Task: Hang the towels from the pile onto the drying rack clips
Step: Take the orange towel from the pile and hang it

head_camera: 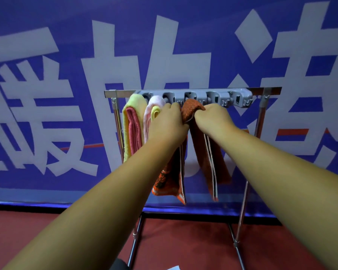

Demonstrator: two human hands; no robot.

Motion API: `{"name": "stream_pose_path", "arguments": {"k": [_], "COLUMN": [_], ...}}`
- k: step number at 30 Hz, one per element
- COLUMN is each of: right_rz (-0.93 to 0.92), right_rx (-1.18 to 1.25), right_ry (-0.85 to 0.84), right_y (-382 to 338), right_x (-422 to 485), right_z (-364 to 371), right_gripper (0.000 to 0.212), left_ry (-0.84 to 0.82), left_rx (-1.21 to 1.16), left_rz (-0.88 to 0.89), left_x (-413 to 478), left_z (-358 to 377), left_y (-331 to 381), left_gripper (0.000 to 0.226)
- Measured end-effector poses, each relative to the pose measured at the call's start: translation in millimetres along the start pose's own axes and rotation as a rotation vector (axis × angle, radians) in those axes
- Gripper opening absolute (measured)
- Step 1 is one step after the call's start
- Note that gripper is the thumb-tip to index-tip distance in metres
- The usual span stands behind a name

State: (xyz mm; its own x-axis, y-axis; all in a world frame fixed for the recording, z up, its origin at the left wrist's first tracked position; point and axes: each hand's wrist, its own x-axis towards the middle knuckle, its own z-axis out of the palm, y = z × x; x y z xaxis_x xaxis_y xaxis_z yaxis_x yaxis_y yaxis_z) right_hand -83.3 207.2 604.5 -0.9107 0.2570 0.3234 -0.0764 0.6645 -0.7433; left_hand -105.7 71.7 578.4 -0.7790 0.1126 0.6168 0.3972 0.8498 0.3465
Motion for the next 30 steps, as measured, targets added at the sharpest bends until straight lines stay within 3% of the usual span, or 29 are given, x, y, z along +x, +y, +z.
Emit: {"name": "stream_pose_path", "arguments": {"k": [3,11,21,25,30], "right_rz": [0.000,-0.038,-0.116,-0.138,-0.161], "right_rx": [-0.004,-0.105,-0.300,-0.367,-0.394], "right_ry": [0.012,0.074,0.130,0.092,0.046], "right_y": [-9,-9,-7,2,6], "right_x": [15,51,76,81,81], "right_z": [4,17,31,40,48], "right_gripper": [0.017,0.016,0.024,0.013,0.021], "left_ry": [-0.018,0.094,0.040,0.047,0.051], "left_rx": [-0.006,0.126,0.233,0.284,0.384], "left_rz": [0.010,-0.100,-0.074,-0.075,-0.061], "left_x": [13,52,83,75,62], "left_z": [2,-1,-2,9,10], "left_y": [6,-7,-3,-12,-8], "left_gripper": [0.035,0.014,0.023,0.027,0.029]}}
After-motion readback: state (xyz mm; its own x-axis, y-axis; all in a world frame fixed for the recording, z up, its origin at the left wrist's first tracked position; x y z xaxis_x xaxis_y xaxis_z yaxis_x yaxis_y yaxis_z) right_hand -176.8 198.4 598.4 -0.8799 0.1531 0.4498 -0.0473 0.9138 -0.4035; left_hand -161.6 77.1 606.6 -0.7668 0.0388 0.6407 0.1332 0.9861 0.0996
